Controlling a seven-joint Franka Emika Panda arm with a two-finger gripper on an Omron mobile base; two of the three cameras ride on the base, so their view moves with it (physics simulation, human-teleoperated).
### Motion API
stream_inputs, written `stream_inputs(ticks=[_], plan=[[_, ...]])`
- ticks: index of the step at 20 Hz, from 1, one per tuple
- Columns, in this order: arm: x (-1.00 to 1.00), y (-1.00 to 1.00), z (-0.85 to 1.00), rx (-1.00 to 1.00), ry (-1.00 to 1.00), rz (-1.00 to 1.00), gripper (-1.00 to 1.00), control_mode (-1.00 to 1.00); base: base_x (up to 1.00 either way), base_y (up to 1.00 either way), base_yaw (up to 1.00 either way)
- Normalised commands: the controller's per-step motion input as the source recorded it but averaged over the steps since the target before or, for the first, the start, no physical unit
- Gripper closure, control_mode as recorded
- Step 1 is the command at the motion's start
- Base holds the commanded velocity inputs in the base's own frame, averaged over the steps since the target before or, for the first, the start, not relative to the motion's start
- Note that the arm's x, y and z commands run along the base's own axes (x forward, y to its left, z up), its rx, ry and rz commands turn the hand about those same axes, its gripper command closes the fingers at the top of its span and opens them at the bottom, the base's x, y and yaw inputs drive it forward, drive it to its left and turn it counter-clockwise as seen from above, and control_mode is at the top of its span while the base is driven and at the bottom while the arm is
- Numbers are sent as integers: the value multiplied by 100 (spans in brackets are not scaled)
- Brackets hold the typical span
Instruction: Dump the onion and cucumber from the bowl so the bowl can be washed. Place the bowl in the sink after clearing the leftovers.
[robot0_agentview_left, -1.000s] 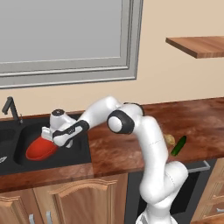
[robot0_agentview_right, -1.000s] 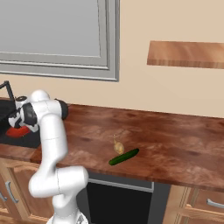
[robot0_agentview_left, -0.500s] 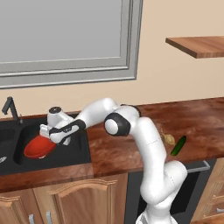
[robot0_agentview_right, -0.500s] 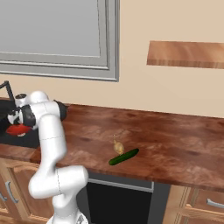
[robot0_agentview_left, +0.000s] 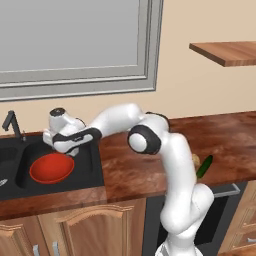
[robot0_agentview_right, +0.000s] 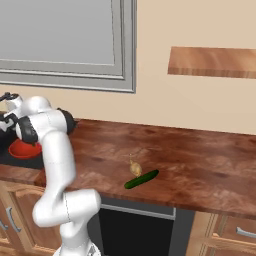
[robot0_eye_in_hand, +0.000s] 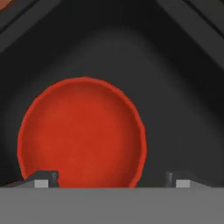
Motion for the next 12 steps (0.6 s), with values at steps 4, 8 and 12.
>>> stream_inputs(ticks=[4,8,12], plan=[[-98,-79,85,0,-16,-9,-100,-100,0,0,0],[-100,-100,74,5,-23,-1,-100,-100,0,0,0],[-100,-100,74,6,-24,0,-100,-100,0,0,0]])
